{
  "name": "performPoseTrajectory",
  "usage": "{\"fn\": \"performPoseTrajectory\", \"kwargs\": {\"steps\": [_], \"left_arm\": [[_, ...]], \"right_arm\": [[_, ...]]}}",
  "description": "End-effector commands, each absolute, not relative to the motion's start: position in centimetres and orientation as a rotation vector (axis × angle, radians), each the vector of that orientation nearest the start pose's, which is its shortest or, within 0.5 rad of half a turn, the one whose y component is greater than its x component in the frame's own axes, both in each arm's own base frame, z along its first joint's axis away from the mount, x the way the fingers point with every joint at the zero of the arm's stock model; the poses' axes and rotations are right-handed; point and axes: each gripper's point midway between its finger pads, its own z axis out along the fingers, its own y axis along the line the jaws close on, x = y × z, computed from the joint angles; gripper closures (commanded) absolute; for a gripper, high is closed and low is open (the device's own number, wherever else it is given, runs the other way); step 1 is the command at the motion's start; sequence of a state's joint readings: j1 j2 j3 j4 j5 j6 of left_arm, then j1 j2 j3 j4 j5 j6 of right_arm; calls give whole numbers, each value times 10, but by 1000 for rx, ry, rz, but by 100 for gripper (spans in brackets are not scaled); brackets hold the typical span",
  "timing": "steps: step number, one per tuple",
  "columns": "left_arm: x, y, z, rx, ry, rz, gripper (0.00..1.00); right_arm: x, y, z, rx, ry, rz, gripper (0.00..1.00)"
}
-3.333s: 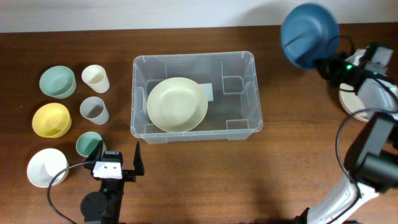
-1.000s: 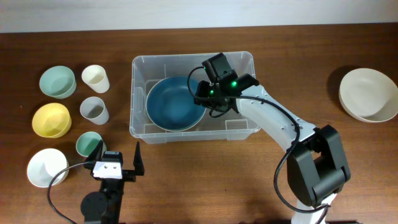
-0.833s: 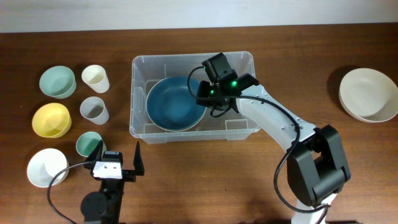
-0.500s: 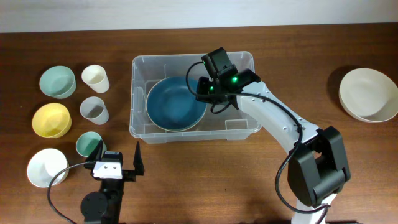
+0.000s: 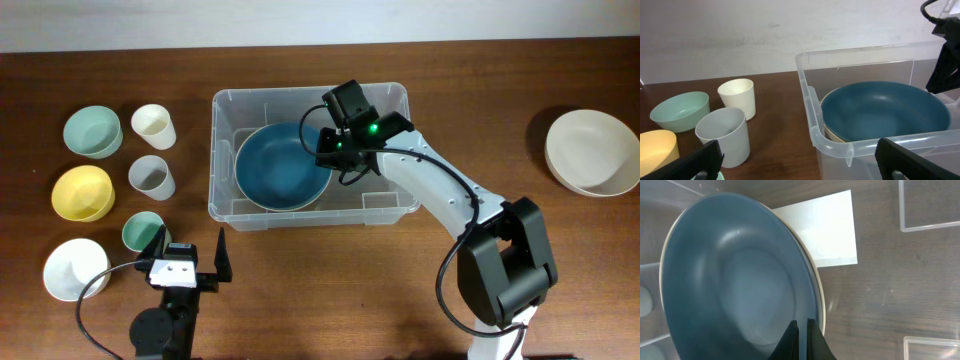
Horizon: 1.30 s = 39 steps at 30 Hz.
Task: Pack container
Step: 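Lower the teal bowl onto the cream bowl and release, then move the right gripper to the remaining cream bowl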
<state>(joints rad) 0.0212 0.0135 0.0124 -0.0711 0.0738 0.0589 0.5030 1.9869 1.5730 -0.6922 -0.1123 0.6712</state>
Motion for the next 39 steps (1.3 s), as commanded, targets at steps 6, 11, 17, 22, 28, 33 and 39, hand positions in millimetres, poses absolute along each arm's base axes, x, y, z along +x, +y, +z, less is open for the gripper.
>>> {"fn": "performPoseTrajectory", "kwargs": {"steps": [6,11,17,22,28,33,39], "left_arm": [[246,-6,158,77,1641,1,1],[246,-6,158,77,1641,1,1],[246,-6,158,77,1641,1,1],[246,-6,158,77,1641,1,1],[246,-6,158,77,1641,1,1],[246,-6,158,77,1641,1,0],[246,-6,158,77,1641,1,1]], "right_arm": [[419,249,80,186,2782,451,96],[419,249,80,186,2782,450,96],[427,242,89,174,2743,401,96],[443,233,140,92,2672,371,95],[464,177,236,191,2544,147,55],[462,91,312,395,2440,33,1],[430,-47,336,775,2401,-106,1]]}}
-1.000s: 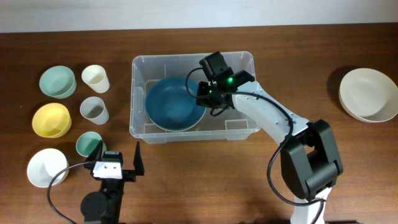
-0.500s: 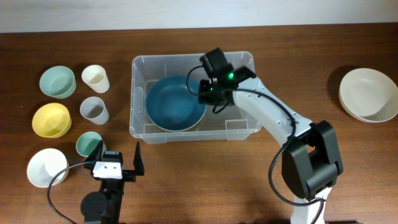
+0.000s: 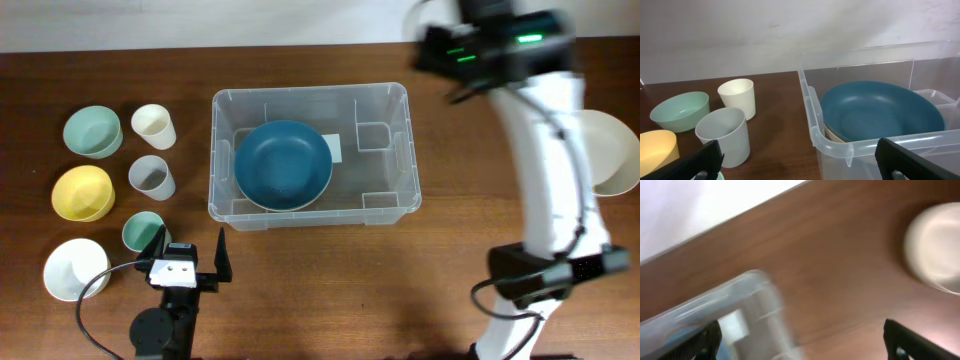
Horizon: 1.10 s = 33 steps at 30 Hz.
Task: Pack container
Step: 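Move the right gripper to the remaining cream bowl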
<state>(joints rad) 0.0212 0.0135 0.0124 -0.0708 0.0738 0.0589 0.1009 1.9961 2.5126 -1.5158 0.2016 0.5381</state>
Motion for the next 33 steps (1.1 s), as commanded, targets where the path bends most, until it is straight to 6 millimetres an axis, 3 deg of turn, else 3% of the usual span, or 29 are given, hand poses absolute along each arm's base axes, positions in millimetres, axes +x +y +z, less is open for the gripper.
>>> {"fn": "performPoseTrajectory", "kwargs": {"steps": [1,5,11,13,17,24,33], "left_arm": [[246,-6,158,77,1641,1,1],[246,-6,158,77,1641,1,0],[246,-6,158,77,1641,1,1],[246,-6,158,77,1641,1,1],[246,-6,158,77,1641,1,0],[246,-6,158,77,1641,1,1],[246,-6,158,77,1641,1,1]], "right_arm": [[421,-71,333,848,2405,-139,1],[383,-145,313,1158,2408,-224,1],[331,-225,271,1638,2304,-256,1],[320,-242,252,1764,2271,-231,1],[314,-259,199,1909,2266,-79,1],[322,-275,126,1869,2277,173,1],[331,-283,87,1825,2243,187,1]]}}
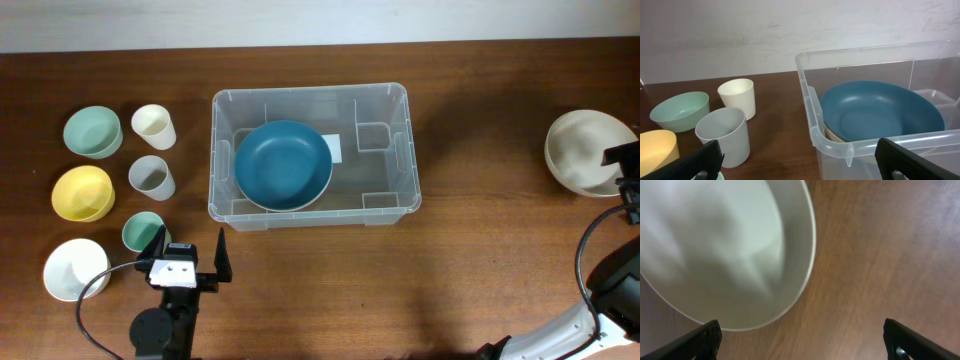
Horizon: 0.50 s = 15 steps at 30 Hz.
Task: Pack container
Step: 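Move the right gripper to the remaining cream bowl, then close the right gripper on the cream bowl rim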
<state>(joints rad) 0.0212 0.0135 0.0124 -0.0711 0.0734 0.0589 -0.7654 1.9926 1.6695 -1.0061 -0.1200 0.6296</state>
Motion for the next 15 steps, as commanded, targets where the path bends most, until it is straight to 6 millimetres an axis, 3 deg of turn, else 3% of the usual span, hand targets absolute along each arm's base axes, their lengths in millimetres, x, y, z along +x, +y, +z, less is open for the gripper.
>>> {"fn": "performPoseTrajectory", "kwargs": {"steps": [1,15], "left_arm": [[246,-6,158,77,1641,1,0],[246,-6,158,77,1641,1,1]], "right_arm": [[331,-284,83,1824,2243,186,1],[340,-291,34,1841,2285,198,1]]}}
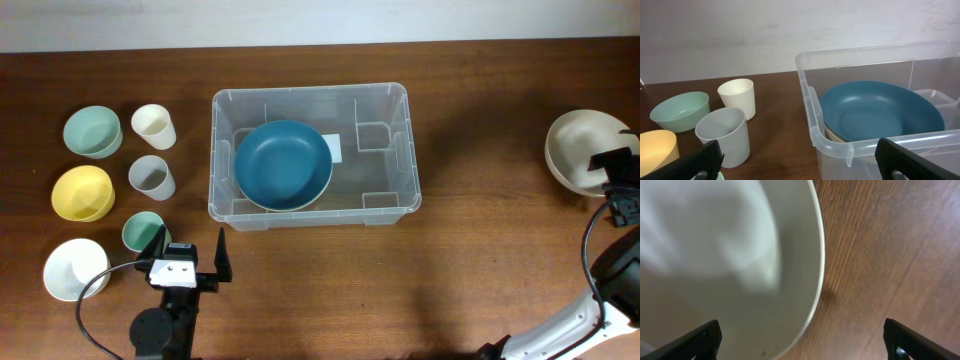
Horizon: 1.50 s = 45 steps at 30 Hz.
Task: Pack container
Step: 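Close the right gripper on the cream bowl rim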
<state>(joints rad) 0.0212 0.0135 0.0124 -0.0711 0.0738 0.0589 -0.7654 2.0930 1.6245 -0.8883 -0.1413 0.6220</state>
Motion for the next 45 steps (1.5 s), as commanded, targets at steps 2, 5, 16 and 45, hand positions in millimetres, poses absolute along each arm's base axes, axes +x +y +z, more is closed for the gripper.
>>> {"fn": "performPoseTrajectory", "kwargs": {"steps": [2,5,16,45], "left_arm": [[246,-6,158,77,1641,1,1],[246,-6,158,77,1641,1,1],[246,-6,158,77,1641,1,1],[246,-6,158,77,1641,1,1]], "right_arm": [[342,-293,28,1836,2287,198,1],[345,-295,24,1829,2283,197,1],[355,-305,23,1791,2243,186,7],[365,-314,4,1782,2219,183,49]]}}
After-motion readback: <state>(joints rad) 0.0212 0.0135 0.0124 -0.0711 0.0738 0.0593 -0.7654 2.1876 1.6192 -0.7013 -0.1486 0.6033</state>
